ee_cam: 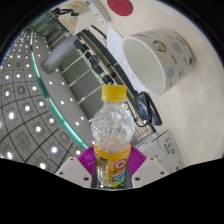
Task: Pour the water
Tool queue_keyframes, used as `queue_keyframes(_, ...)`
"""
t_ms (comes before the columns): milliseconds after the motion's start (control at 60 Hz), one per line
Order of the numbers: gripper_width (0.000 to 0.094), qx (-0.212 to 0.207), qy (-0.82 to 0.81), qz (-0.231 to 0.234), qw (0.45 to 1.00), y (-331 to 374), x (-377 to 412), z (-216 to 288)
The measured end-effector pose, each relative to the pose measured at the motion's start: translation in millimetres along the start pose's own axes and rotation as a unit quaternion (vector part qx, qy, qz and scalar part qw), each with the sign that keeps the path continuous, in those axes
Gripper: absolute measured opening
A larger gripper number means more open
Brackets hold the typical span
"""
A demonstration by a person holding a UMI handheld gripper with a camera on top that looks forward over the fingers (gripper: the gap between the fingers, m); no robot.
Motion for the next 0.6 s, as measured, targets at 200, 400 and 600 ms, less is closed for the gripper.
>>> queue_keyframes(200, 0.0398, 0.0, -0.052, -0.01, 0.999, -5.7, -9.7, 17.8)
queue_keyframes(400, 0.0397, 0.032, 0.049, -0.046, 0.997, -4.6, 9.8, 10.9)
queue_keyframes(600, 0.0399, 0.058, 0.261, -0.072, 0.961, 13.1, 79.0, 15.1)
Point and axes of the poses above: the point between the fingertips, and its own axes, seen from behind it with the camera up: x to the left, z up, y backward, against the way the camera looks, the point moved 9 cm from there along y, backward, against the way the camera looks, and after that the axes turned 2 degrees about z, right-handed, at the moved point
